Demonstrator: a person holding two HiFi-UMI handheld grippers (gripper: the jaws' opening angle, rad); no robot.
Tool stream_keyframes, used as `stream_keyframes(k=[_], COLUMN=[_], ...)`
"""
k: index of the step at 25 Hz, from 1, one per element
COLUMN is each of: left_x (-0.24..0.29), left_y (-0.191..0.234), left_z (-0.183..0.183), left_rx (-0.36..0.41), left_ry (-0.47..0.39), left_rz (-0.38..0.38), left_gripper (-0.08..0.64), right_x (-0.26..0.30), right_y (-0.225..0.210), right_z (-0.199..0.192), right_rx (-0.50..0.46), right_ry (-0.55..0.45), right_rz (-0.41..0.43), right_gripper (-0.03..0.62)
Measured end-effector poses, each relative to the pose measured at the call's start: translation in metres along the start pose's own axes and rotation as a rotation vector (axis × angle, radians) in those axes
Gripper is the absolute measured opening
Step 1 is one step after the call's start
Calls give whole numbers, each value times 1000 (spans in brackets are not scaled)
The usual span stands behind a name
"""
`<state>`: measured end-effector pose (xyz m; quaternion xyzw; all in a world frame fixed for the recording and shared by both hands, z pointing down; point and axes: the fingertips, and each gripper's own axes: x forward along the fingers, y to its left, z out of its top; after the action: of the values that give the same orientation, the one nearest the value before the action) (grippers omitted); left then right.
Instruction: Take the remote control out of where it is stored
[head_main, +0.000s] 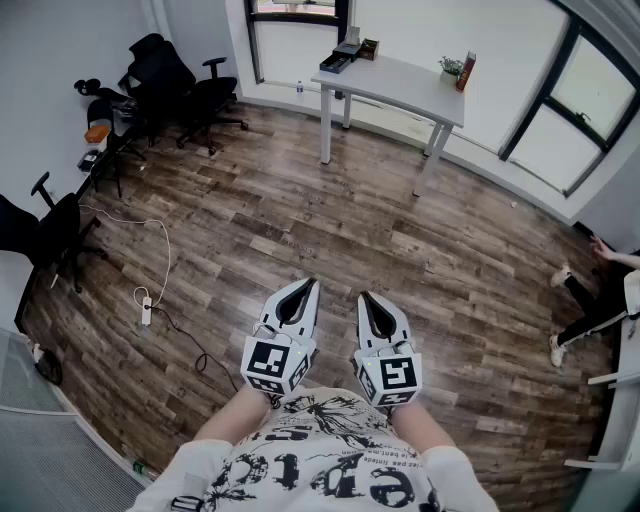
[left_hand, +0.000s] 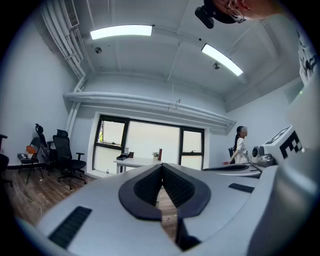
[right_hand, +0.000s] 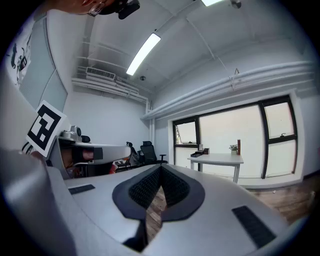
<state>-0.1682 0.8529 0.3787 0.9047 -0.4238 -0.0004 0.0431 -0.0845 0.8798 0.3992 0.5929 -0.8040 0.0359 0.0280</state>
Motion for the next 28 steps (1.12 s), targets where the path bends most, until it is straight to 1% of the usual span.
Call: stream_keyframes(k=[5, 10, 14, 16, 20, 23, 28], left_x=[5, 5, 3, 2, 0, -7, -24], left_y=[3, 4, 11, 15, 27, 43, 74], left_z=[3, -1, -3, -5, -7, -9, -13], left_rx=[1, -21, -35, -43, -42, -42, -46], left_ry=[-13, -16, -16, -14, -3, -1, -20], left_rz=[5, -22, -24, -25, -29, -29, -31], left_gripper=[9, 9, 9, 9, 9, 9, 9], right_x=[6, 8, 10, 12, 23, 33, 52], right_y=[-4, -3, -2, -2, 9, 24, 49], right_z=[2, 1, 0, -3, -6, -9, -21], right_rx=[-6, -1, 59, 69, 46, 51, 71], right_ry=[0, -5, -7, 1, 26, 30, 49], right_rz=[-4, -11, -28, -45, -39, -39, -40], right_gripper=[-8, -8, -8, -8, -8, -8, -8])
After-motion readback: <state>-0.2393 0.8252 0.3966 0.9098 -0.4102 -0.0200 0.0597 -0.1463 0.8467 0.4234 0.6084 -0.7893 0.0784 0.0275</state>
